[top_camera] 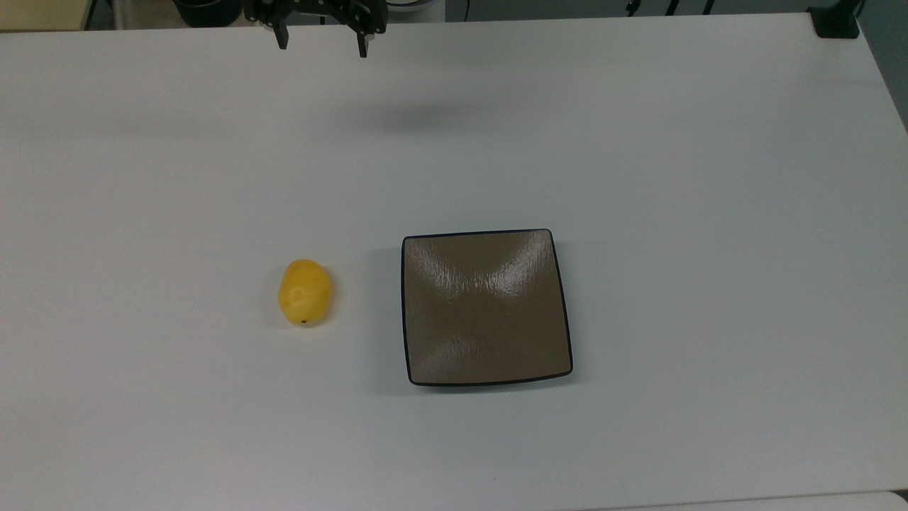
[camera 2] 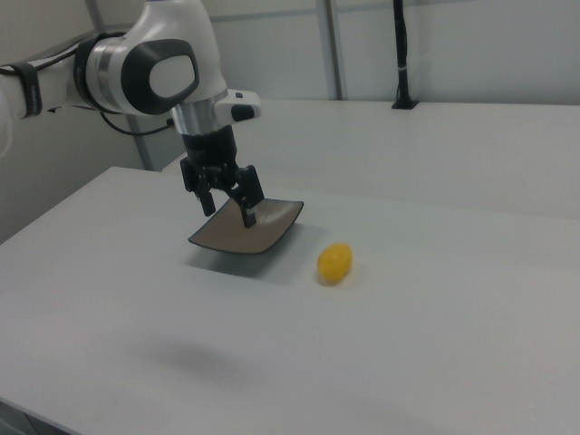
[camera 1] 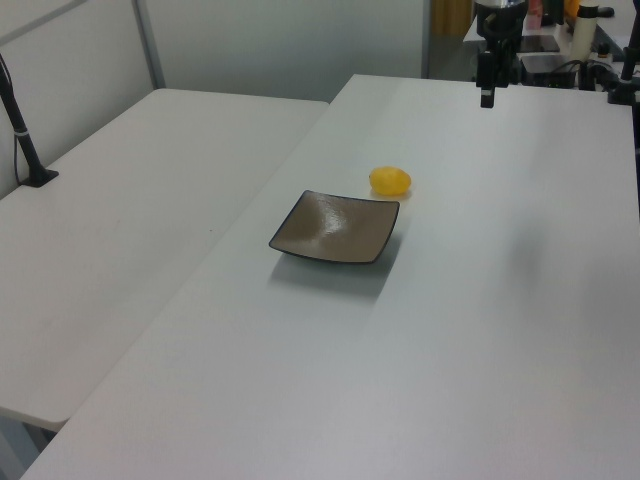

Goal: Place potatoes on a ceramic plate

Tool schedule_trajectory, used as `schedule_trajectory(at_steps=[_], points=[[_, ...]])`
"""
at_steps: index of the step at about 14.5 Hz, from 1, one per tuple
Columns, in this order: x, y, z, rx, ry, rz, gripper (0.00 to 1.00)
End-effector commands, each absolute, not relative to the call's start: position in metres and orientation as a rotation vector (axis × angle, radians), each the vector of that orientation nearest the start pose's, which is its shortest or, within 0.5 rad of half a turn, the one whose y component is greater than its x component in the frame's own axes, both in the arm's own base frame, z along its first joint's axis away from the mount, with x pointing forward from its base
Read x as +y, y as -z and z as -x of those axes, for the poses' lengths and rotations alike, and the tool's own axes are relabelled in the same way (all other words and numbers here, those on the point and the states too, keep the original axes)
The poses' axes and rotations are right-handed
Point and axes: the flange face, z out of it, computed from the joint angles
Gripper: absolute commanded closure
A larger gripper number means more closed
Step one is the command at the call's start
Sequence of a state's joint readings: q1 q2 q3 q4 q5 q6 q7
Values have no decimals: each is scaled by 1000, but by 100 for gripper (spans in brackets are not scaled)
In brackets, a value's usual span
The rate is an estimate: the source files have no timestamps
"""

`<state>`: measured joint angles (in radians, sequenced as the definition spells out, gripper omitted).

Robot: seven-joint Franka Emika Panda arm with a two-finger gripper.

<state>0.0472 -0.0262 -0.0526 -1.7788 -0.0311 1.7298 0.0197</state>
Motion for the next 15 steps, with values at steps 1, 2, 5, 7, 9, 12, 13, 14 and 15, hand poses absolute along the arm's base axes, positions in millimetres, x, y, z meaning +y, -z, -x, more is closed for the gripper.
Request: schedule_trajectory(at_steps=[1, 2, 5, 7, 9, 12, 13, 14, 15], points=[[-8, -553, -550, -19, 19, 3160, 0], [-8, -551, -550, -46, 11, 3161, 0], [-7, -549, -551, -66, 9, 3161, 0], [-7, -550, -551, -51, 14, 3160, 0], [-5, -551, -552, 27, 17, 3145, 0], [-4, -548, -555, 82, 24, 3144, 0], [-4, -550, -557, 135, 62, 3140, 0], [-4, -551, -560, 195, 99, 3134, 0], [-5, -551, -565, 242, 139, 3127, 0]])
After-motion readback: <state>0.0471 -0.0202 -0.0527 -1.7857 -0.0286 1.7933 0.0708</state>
